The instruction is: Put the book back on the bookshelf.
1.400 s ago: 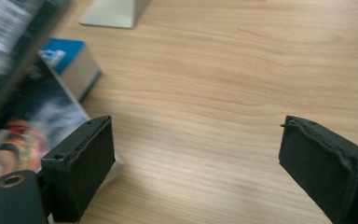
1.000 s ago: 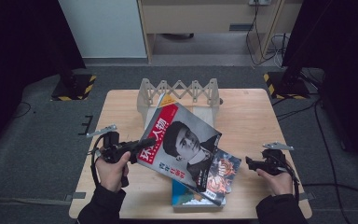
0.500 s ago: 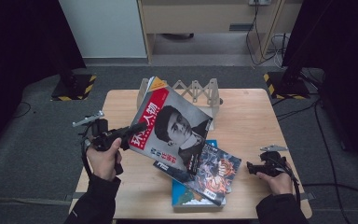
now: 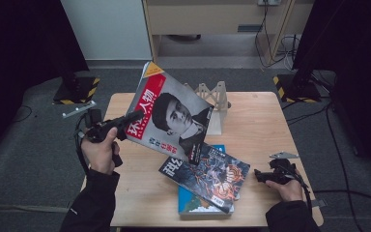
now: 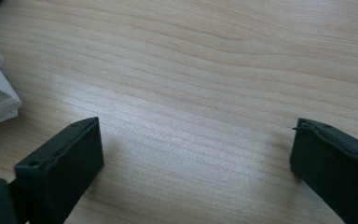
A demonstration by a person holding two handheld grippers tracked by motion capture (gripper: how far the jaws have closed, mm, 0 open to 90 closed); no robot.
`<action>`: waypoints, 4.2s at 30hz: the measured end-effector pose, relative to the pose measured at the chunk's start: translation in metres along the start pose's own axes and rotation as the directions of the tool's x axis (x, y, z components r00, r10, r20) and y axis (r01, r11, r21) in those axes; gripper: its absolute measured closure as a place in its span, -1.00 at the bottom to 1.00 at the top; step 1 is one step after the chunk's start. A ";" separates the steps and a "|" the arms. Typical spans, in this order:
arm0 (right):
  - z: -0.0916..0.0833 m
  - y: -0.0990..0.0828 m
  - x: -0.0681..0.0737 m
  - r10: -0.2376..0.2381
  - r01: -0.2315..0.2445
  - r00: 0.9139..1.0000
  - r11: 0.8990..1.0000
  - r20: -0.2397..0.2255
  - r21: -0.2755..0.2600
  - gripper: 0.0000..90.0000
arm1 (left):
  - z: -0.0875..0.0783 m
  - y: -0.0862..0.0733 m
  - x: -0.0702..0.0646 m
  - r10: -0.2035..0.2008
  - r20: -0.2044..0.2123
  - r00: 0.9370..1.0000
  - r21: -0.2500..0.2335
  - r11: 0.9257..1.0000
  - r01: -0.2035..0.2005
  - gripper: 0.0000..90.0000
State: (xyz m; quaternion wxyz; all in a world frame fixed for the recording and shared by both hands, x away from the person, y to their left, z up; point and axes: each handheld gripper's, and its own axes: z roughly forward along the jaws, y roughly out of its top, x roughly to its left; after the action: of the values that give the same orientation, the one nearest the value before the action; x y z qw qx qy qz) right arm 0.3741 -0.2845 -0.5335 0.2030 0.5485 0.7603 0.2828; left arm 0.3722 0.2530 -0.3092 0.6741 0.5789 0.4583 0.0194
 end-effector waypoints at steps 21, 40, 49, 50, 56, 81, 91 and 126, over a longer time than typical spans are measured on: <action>0.003 -0.006 -0.001 -0.010 0.009 1.000 0.997 -0.007 -0.073 -0.99 | -0.026 0.045 0.015 0.010 -0.098 0.995 -0.098 0.995 -0.019 0.91; 0.002 -0.006 0.000 -0.003 0.003 1.000 0.997 -0.005 -0.071 -0.99 | -0.049 0.083 0.025 0.049 -0.245 0.968 -0.142 0.986 -0.086 0.91; 0.002 -0.007 0.000 -0.006 0.005 1.000 0.997 -0.006 -0.071 -0.99 | -0.042 0.088 0.041 0.045 -0.318 0.947 -0.125 0.988 -0.089 0.91; 0.002 -0.006 0.000 -0.006 0.005 1.000 0.997 -0.006 -0.071 -0.99 | -0.039 0.088 0.045 0.048 -0.337 0.940 -0.116 0.989 -0.092 0.91; 0.002 -0.006 0.000 -0.005 0.004 1.000 0.997 -0.006 -0.071 -0.99 | -0.026 0.087 0.054 0.058 -0.386 0.921 -0.089 0.991 -0.100 0.91; 0.003 -0.006 0.001 -0.001 0.001 1.000 0.998 -0.004 -0.070 -0.99 | 0.022 0.066 0.057 0.138 -0.481 0.866 0.022 0.989 -0.145 0.91; 0.003 -0.006 0.001 0.001 -0.002 1.000 0.997 -0.003 -0.071 -0.99 | 0.045 0.056 0.055 0.189 -0.525 0.830 0.072 0.981 -0.178 0.91; 0.003 -0.006 0.001 0.001 -0.001 1.000 0.997 -0.002 -0.072 -0.99 | 0.101 0.033 0.055 0.343 -0.678 0.650 0.207 0.938 -0.278 0.92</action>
State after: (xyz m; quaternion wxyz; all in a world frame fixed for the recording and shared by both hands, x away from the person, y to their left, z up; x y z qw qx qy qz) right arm 0.3709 -0.2845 -0.5397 0.2219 0.5407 0.7496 0.3108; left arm 0.4850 0.2173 -0.3244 0.4091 0.6249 0.5747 0.3344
